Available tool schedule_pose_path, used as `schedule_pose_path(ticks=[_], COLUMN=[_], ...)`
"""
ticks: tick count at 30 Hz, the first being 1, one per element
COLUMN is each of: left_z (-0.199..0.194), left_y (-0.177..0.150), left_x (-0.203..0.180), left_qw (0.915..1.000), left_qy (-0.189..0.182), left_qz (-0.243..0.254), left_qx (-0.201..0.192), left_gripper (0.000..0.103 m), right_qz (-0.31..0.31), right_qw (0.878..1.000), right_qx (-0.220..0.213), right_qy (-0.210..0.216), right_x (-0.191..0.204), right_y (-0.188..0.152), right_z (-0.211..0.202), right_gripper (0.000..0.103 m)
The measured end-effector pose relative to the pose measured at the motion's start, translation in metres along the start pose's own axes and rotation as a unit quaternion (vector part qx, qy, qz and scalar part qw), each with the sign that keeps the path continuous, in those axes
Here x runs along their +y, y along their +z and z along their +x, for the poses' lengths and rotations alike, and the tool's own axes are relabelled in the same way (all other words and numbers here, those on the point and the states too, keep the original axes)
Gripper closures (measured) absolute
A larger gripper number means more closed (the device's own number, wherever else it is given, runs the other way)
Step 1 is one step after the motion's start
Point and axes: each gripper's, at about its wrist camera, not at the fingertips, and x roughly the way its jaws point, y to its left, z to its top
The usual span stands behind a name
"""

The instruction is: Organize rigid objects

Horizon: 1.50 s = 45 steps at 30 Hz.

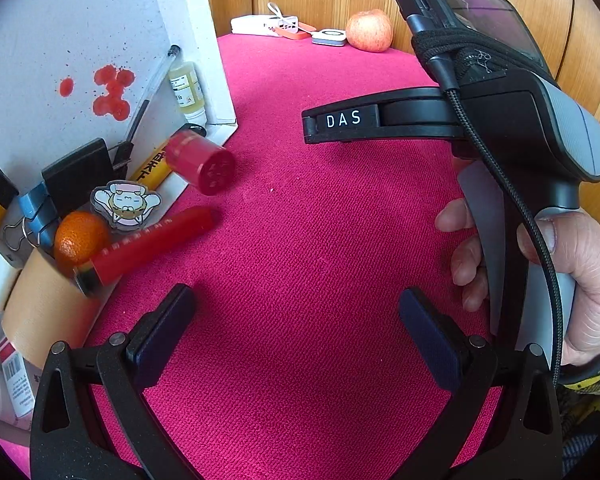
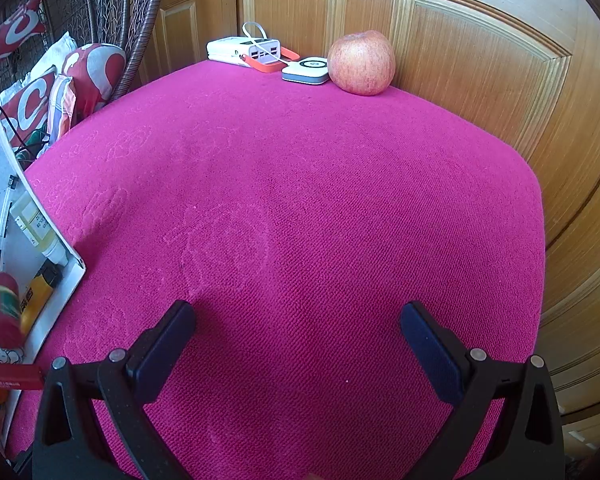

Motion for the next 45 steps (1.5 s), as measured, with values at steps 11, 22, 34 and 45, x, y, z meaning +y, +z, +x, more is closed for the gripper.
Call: schedule_pose_path(ticks=[11, 22, 34, 45], left_z=[-0.0002, 0.0, -0.0005, -0.0011], left_y=[-0.001, -0.0003, -0.0003, -0.0003], left_x=[-0.0044, -0.005, -0.0016, -0.0016], left_qw=[1.0, 1.0, 1.0, 1.0], left_qy=[0.001, -0.001, 0.0, 0.0], left_qz=[0.0, -0.002, -0.002, -0.002], left_qx=[-0.001, -0.001, -0.002, -0.002], left_gripper=[0.0, 0.0, 0.0, 0.0], right_qz=[0.0, -0.001, 0.0, 0.001], right_qw=[1.0, 1.0, 1.0, 1.0], right_qx=[-0.002, -0.002, -0.002, -0.004], right_qy=[0.0, 0.0, 0.001, 0.001], right_x=[-0.0004, -0.0011, -0.0012, -0.0018], right_y=[-0.0003, 0.0, 0.0003, 0.0006], right_z=[0.0001, 0.0004, 0.0003, -0.0002], right_gripper=[0.0, 0.0, 0.0, 0.0])
